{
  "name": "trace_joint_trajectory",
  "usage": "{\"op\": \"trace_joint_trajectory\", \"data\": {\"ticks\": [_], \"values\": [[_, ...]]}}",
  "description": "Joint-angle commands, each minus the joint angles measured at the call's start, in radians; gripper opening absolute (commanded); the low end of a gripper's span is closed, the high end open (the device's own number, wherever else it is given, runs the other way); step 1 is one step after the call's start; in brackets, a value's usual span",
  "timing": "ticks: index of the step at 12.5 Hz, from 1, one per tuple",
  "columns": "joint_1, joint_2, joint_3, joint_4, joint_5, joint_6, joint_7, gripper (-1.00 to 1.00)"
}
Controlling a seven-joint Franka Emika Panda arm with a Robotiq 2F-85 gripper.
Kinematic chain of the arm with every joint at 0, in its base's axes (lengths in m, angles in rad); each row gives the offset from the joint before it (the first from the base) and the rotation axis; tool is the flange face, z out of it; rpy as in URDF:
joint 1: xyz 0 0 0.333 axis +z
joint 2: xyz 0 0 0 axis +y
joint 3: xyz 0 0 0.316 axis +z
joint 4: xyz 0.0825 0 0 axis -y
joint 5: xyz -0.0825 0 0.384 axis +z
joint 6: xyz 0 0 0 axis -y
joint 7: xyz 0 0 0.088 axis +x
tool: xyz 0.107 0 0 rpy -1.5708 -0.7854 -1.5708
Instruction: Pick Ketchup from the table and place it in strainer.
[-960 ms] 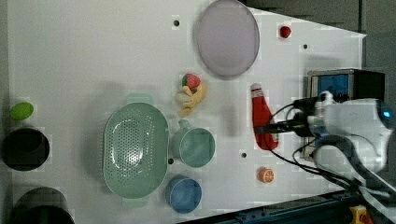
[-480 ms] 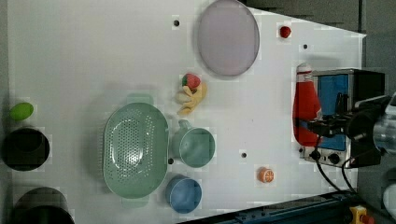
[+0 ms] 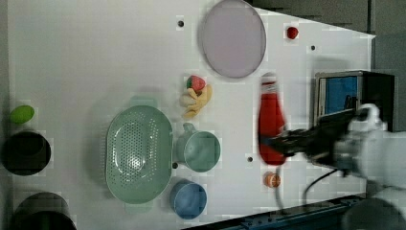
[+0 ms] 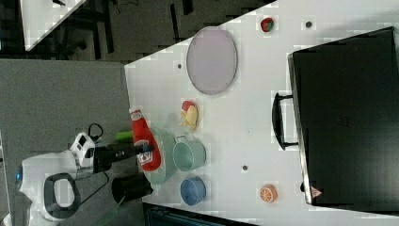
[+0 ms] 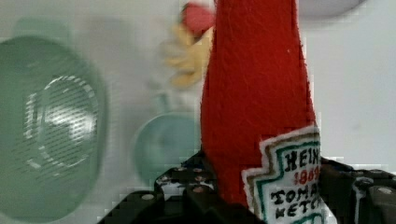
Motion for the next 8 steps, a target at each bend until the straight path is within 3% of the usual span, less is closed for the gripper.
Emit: {"op": "trace_joint_trajectory", "data": {"ticks": [1,8], "values": [[0.03,0.073,0.106,0.02,0.001,0.06,0.276,0.24],[0.04,0.352,0.266,0.023,0.001,0.401,0.53,0.24]]}}
